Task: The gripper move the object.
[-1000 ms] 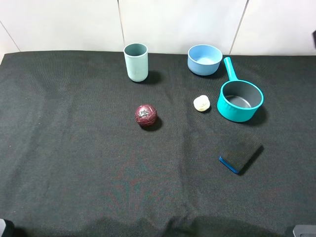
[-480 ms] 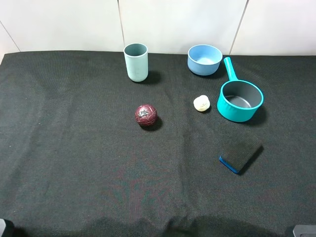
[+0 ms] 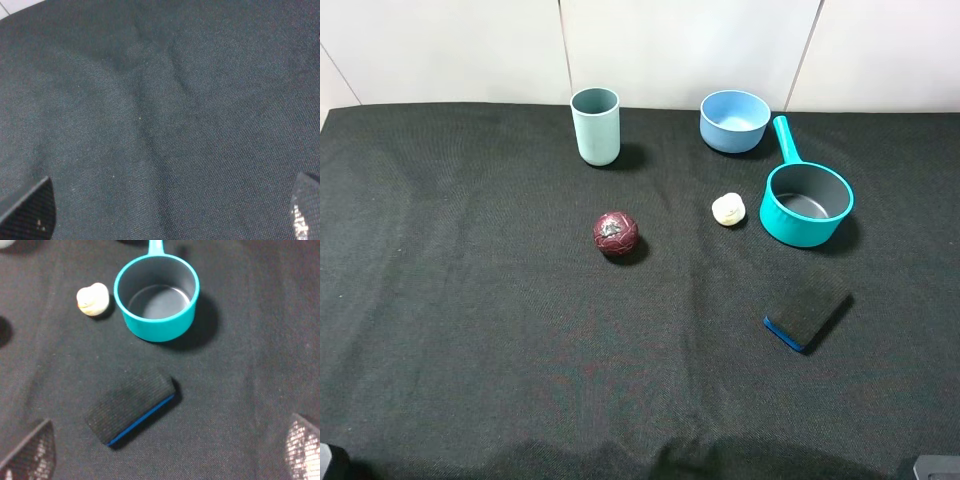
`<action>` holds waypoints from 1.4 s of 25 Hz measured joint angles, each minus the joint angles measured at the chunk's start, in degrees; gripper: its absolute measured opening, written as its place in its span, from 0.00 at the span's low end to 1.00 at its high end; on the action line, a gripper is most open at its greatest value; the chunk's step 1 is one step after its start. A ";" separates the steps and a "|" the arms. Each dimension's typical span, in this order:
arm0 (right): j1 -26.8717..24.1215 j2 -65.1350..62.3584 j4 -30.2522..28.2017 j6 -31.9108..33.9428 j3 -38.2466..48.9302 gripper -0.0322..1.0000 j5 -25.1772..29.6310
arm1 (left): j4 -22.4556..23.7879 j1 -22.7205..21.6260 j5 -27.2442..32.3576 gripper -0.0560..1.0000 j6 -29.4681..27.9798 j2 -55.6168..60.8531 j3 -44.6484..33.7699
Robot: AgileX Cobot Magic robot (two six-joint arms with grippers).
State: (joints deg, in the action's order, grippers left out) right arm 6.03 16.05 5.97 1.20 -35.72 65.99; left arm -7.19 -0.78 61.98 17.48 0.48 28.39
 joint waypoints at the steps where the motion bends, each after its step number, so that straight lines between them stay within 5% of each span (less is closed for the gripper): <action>1: -0.33 -1.81 -0.06 0.34 0.80 0.70 0.00 | 0.00 0.00 0.00 0.99 0.00 0.00 0.00; 8: -4.43 -15.97 -1.21 0.94 5.11 0.70 -2.09 | 0.00 0.00 0.00 0.99 0.00 0.00 0.00; 19: -5.08 -16.40 -9.59 0.94 6.96 0.70 -6.44 | 0.00 0.00 0.00 0.99 0.00 0.00 0.00; 35: -5.52 -16.40 -10.01 0.94 7.20 0.70 -7.27 | 0.00 0.00 0.00 0.99 0.00 0.00 0.00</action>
State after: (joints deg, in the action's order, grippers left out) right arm 0.50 -0.35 -4.04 2.13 -28.52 58.72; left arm -7.19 -0.78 61.98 17.48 0.48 28.39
